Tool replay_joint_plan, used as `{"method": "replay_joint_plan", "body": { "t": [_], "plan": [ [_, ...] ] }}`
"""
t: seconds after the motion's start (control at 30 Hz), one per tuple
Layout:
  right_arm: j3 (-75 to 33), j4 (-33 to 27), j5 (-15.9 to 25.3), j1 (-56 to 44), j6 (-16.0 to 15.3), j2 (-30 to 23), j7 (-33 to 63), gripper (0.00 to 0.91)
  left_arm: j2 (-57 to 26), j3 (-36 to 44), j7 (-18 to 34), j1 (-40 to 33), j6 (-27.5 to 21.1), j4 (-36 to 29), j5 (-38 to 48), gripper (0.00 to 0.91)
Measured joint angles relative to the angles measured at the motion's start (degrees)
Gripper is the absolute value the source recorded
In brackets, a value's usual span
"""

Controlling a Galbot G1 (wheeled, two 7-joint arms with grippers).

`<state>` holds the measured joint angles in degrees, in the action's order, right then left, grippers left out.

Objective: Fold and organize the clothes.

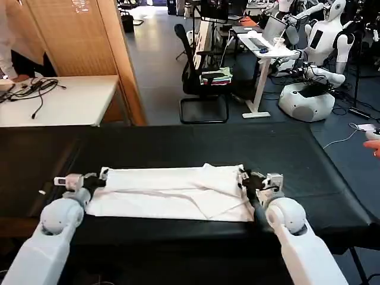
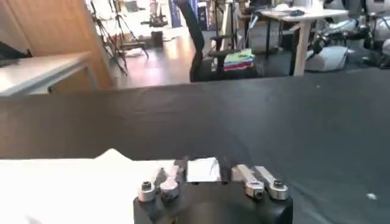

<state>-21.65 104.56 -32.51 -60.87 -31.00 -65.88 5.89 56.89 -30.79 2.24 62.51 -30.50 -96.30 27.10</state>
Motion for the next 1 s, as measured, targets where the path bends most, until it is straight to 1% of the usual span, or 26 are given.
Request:
{"method": "replay_joint_plan", "body": {
  "t": [0.2, 0.3, 0.4, 0.77, 0.8, 0.87, 0.9, 0.93, 0.97, 1.0],
  "plan": [
    [-1.74, 4.81, -0.64, -3.22, -0.12, 1.06, -0.03, 0.878, -1.35, -1.72, 0.24, 2.03, -0.32, -2.47, 2.11, 0.878],
    [-2.32, 6.69, -0.70, -4.45, -0.16, 1.19, -0.05, 0.878, -1.05, -2.95, 0.34, 3.53, -0.43, -3.89, 4.97, 0.878],
    [-2.64, 7.89, -0.71, -5.38, -0.17, 1.25, -0.10, 0.878, -0.40, -4.14, 0.39, 5.44, -0.07, -4.95, 6.62, 0.878],
    [-3.88, 10.13, -0.70, -7.41, -0.01, 1.69, -0.36, 0.878, 3.14, -7.40, -0.21, 12.00, 1.44, -6.79, 6.49, 0.878],
    [-3.97, 10.18, -0.70, -7.48, -0.01, 1.72, -0.37, 0.878, 3.39, -7.54, -0.32, 12.45, 1.49, -6.94, 6.57, 0.839],
    [-4.05, 10.32, -0.70, -7.54, 0.02, 1.73, -0.38, 0.878, 4.02, -7.75, -0.43, 13.37, 1.56, -7.51, 6.51, 0.673],
    [-4.10, 10.44, -0.70, -7.58, 0.02, 1.73, -0.39, 0.878, 4.30, -7.75, -0.48, 13.68, 1.57, -7.66, 6.39, 0.634],
    [-4.12, 10.53, -0.70, -7.61, 0.04, 1.72, -0.39, 0.878, 4.55, -7.76, -0.50, 13.99, 1.62, -7.79, 6.18, 0.468],
    [-4.20, 10.62, -0.70, -7.67, 0.05, 1.68, -0.39, 0.878, 4.87, -7.77, -0.50, 14.23, 1.69, -7.97, 6.00, 0.410],
    [-4.28, 10.70, -0.70, -7.76, 0.07, 1.63, -0.40, 0.878, 5.13, -7.77, -0.50, 14.37, 1.73, -8.08, 5.86, 0.322]
  ]
}}
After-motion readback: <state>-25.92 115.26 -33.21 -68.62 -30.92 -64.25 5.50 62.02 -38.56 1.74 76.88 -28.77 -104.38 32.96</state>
